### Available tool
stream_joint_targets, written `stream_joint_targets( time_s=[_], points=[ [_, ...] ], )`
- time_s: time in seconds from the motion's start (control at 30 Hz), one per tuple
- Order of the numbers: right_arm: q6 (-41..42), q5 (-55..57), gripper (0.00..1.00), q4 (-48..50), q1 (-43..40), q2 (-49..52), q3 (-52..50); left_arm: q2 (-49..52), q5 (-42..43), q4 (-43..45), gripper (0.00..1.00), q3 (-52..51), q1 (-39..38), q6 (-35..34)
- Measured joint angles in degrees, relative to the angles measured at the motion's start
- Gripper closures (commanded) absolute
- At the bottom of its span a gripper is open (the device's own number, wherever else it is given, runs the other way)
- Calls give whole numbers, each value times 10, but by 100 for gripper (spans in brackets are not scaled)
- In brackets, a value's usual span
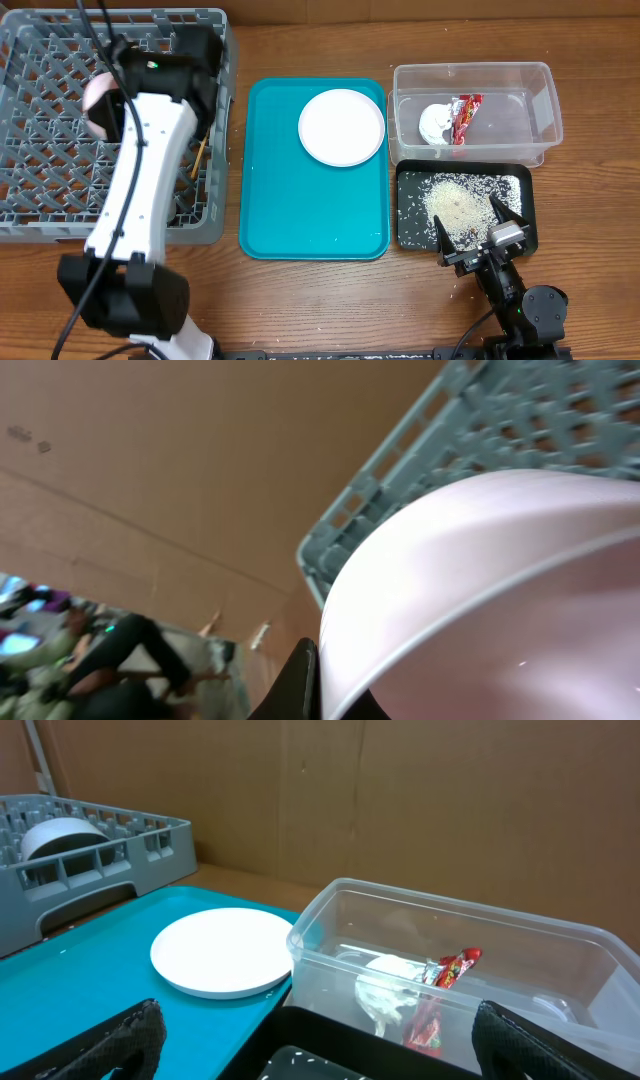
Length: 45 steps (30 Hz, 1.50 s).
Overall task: Sort waste into correct bins and load items into the dishwasher
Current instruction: 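Lower the pink bowl into the rack and release it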
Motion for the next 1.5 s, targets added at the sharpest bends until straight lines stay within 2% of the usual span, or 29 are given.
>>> stream_joint_targets(
  time_s=[0.1,0.3,0.53,0.73,0.97,1.5],
  points=[
    [0,0,0,0,0,0,0,30,-10,17,96,0,27,7],
    [0,0,0,0,0,0,0,97,-26,89,96,0,30,22],
    [0,0,0,0,0,0,0,173,-54,223,96,0,30,111],
    [0,0,0,0,0,0,0,200,-56,290,96,0,30,184],
    [0,0,0,0,0,0,0,200,-57,299,96,0,30,212],
    [0,0,0,0,0,0,0,200,-14,290,96,0,40,215]
  ],
)
